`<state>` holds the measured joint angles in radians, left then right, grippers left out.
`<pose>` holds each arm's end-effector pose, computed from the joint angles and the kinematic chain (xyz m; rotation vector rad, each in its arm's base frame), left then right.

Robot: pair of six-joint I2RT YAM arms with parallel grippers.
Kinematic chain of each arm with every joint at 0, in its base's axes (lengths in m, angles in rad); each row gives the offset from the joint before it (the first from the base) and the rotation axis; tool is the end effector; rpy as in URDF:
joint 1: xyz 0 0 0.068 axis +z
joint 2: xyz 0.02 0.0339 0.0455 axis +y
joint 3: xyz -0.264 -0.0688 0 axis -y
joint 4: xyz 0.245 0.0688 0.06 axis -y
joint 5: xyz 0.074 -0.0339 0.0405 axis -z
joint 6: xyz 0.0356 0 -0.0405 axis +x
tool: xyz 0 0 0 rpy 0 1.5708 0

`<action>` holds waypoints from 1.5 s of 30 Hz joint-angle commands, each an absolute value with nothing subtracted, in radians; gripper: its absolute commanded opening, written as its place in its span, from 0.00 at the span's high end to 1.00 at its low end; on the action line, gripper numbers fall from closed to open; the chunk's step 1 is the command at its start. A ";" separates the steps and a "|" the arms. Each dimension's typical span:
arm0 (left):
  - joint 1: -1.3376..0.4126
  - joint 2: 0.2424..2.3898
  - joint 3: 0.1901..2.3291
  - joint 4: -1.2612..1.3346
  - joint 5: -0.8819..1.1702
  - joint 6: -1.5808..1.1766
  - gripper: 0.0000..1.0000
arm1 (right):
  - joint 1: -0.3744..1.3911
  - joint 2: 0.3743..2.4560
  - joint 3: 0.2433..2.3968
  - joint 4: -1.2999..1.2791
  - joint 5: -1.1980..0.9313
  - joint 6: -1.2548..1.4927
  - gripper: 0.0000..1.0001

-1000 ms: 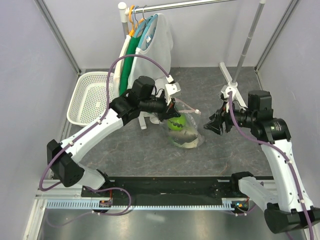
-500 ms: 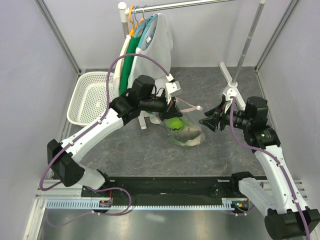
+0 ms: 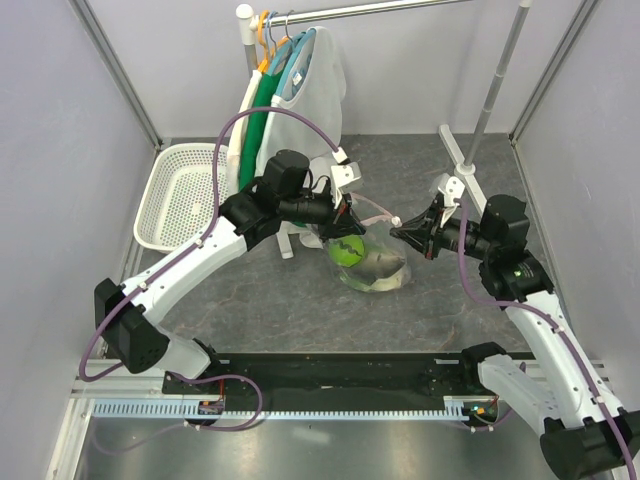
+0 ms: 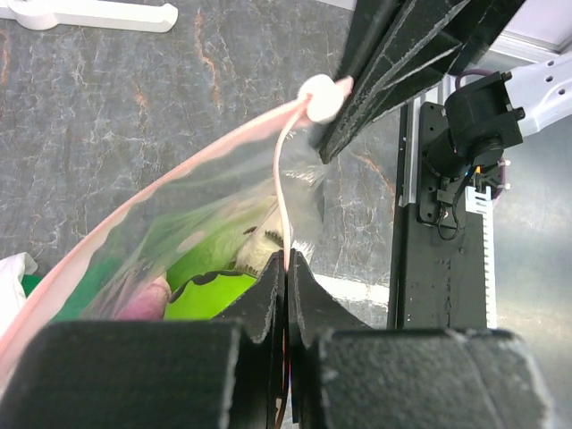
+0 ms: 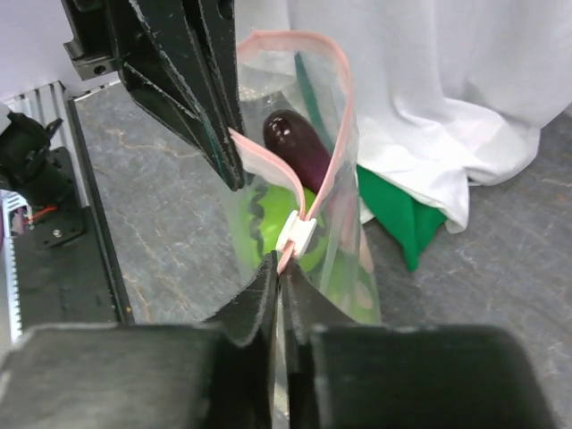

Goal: Place the food in the zip-top bag and seal the zipper
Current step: Zip the zipper food storage bag at the center of the board.

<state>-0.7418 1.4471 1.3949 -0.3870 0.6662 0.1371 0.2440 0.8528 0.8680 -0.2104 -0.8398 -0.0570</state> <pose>0.2266 -0.2375 0.3793 1.2591 1.6366 -1.0475 0.1744 0.0707 0.3571 -0.8569 1.5608 0.8713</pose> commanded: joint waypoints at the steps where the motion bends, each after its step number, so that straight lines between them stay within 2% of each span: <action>1: -0.742 1.445 1.425 -0.330 0.689 0.112 0.98 | 0.264 0.816 0.854 -0.206 -0.819 -0.098 1.00; 3: -0.742 1.445 1.430 -0.339 0.686 0.120 0.98 | 0.264 0.808 0.854 -0.216 -0.807 -0.103 1.00; 6: -0.742 1.436 1.448 -0.353 0.673 0.158 0.71 | 0.264 0.790 0.859 -0.247 -0.788 -0.136 1.00; 7: -0.742 1.422 1.454 -0.354 0.675 0.199 0.57 | 0.264 0.781 0.859 -0.256 -0.785 -0.152 1.00; 10: -0.773 1.394 1.492 -0.371 0.709 0.363 0.41 | 0.264 0.773 0.865 -0.284 -0.799 -0.172 1.00; 14: -0.874 1.413 1.543 -0.439 0.649 0.599 0.36 | 0.264 0.790 0.896 -0.360 -0.848 -0.241 1.00; 22: -0.995 1.520 1.637 -0.557 0.594 0.794 0.42 | 0.265 0.776 0.919 -0.408 -0.831 -0.252 1.00; 35: -1.003 1.566 1.629 -0.486 0.514 0.769 0.44 | 0.264 0.747 0.920 -0.442 -0.848 -0.284 1.00; 39: -1.003 1.559 1.623 -0.485 0.537 0.769 0.58 | 0.265 0.750 0.927 -0.448 -0.833 -0.287 1.00; 42: -1.003 1.557 1.614 -0.494 0.545 0.772 0.71 | 0.265 0.753 0.934 -0.446 -0.827 -0.281 1.00; 44: -1.002 1.559 1.617 -0.502 0.543 0.759 0.88 | 0.264 0.758 0.940 -0.446 -0.818 -0.278 1.00; 45: -1.000 1.557 1.615 -0.502 0.543 0.753 0.91 | 0.265 0.758 0.942 -0.446 -0.812 -0.275 1.00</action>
